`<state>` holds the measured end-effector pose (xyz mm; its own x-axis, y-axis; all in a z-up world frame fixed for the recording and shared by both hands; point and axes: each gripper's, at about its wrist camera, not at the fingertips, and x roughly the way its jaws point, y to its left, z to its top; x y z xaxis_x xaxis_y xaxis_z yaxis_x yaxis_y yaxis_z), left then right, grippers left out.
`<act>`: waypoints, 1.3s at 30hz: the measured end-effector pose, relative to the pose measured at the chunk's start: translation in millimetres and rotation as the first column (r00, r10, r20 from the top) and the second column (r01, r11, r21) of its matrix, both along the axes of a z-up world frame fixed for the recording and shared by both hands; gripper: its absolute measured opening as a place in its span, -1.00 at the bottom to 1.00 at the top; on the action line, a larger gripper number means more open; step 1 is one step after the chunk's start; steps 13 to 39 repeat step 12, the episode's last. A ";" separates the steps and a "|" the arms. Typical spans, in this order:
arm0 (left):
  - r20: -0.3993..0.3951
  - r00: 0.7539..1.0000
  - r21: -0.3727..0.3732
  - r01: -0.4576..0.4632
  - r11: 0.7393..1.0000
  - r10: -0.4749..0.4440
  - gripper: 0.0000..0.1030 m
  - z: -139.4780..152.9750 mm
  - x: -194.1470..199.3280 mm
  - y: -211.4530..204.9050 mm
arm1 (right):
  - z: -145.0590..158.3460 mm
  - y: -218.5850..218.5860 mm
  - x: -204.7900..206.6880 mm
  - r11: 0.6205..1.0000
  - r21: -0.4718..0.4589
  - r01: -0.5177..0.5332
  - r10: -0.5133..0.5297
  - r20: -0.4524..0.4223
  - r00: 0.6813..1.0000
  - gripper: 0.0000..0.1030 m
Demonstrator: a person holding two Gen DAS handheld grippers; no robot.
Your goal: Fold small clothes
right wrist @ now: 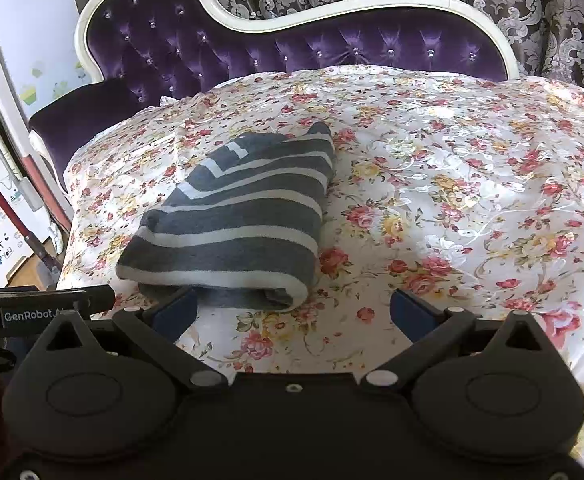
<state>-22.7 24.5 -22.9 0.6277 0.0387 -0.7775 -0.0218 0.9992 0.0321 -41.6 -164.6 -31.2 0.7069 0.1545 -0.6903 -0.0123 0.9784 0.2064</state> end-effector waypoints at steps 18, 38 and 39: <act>-0.005 1.000 -0.002 0.005 1.000 -0.005 0.96 -1.2 1.7 3.2 | -0.9 3.2 1.9 1.000 -0.001 -0.008 0.008 -0.005 1.000 0.99; -0.005 1.000 -0.002 0.005 1.000 -0.005 0.96 -1.2 1.7 3.2 | -0.9 3.2 1.9 1.000 -0.001 -0.008 0.008 -0.005 1.000 0.99; -0.005 1.000 -0.002 0.005 1.000 -0.005 0.96 -1.2 1.7 3.2 | -0.9 3.2 1.9 1.000 -0.001 -0.008 0.008 -0.005 1.000 0.99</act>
